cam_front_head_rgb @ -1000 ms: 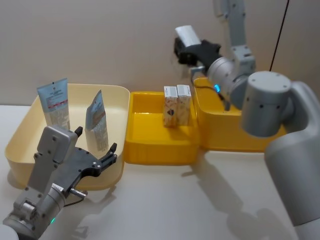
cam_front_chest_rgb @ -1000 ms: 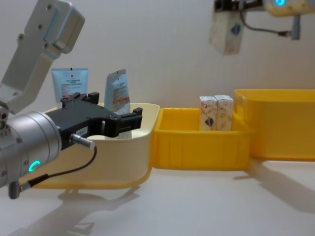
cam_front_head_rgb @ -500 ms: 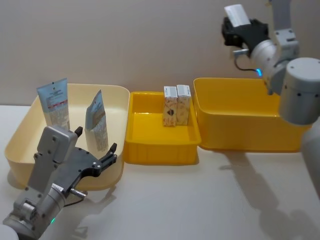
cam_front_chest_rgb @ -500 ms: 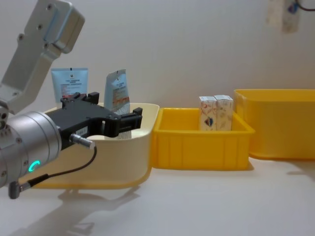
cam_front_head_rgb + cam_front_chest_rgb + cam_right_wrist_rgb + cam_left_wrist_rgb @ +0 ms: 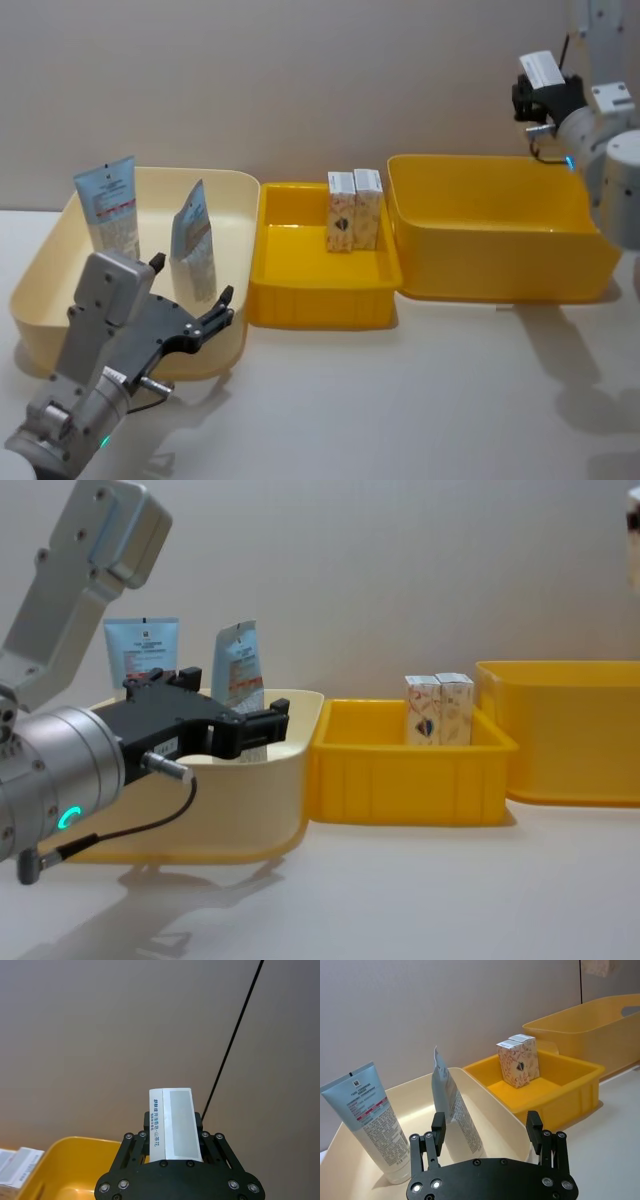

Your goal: Bimanual collaborative sorting of washing and personal care products

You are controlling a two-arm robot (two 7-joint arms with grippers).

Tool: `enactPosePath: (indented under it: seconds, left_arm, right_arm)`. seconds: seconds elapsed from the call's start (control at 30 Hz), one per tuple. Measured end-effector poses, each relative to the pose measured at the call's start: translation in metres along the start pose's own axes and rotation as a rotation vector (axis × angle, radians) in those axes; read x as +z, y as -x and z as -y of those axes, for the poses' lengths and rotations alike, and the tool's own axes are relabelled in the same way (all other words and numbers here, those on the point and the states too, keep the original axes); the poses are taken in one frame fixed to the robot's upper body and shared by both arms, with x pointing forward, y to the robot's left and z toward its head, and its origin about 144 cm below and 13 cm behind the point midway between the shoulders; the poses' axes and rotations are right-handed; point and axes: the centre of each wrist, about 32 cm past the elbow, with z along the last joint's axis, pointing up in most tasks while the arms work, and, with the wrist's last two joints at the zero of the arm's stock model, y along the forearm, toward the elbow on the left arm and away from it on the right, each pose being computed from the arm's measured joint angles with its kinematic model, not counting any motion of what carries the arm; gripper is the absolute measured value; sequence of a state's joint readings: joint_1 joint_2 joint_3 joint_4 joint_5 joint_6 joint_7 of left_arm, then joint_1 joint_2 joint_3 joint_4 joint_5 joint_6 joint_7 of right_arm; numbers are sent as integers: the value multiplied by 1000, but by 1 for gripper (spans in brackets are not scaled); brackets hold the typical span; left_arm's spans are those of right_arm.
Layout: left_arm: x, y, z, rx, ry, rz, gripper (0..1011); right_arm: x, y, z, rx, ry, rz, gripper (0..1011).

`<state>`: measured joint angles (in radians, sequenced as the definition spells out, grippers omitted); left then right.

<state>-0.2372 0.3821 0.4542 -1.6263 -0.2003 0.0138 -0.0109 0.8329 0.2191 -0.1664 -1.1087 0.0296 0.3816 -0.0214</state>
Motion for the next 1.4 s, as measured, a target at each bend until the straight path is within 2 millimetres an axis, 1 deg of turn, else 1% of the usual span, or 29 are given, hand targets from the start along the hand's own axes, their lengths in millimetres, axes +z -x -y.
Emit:
enactPosePath:
  seconds: [0.03, 0.23, 0.43, 0.7, 0.73, 0.77, 0.8, 0.83, 0.87, 0.93, 0.97, 1.07, 1.1, 1.17, 1.4]
  left_arm:
    - [0, 0, 0, 0, 0, 0, 1003]
    - [0, 0, 0, 0, 0, 0, 1003]
    - [0, 0, 0, 0, 0, 0, 1003]
    - [0, 0, 0, 0, 0, 0, 1003]
    - [0, 0, 0, 0, 0, 0, 1003]
    - [0, 0, 0, 0, 0, 0, 1003]
    - [0, 0, 0, 0, 0, 0, 1003]
    - [0, 0, 0, 0, 0, 0, 1003]
    - [0, 0, 0, 0, 0, 0, 1003]
    - [0, 0, 0, 0, 0, 0, 1003]
    - [0, 0, 0, 0, 0, 0, 1003]
    - [0, 0, 0, 0, 0, 0, 1003]
    - [0, 0, 0, 0, 0, 0, 1003]
    - [0, 0, 0, 0, 0, 0, 1003]
    - [2, -2, 1, 3, 0, 2, 1003]
  right_arm:
    - [-5, -2, -6, -6, 18, 2, 407]
    - [-17, -6, -19, -20, 58, 6, 407]
    - [-24, -8, -25, -27, 80, 8, 410]
    - [-30, -11, -30, -33, 99, 9, 628]
    - [-31, -11, -31, -34, 103, 10, 688]
    - [-31, -11, -31, -35, 104, 10, 721]
    - [-32, -11, -32, -35, 105, 10, 721]
    - [-32, -11, -32, -36, 107, 10, 774]
    - [-32, -11, -32, -36, 107, 10, 804]
    - [-33, -12, -33, -37, 109, 10, 840]
    - [-33, -12, -33, -37, 111, 10, 890]
    - [-34, -12, -34, -38, 114, 10, 947]
    - [-35, -12, -34, -38, 115, 10, 981]
    - [-35, -12, -34, -38, 116, 10, 1001]
    - [-36, -12, -35, -38, 120, 11, 1001]
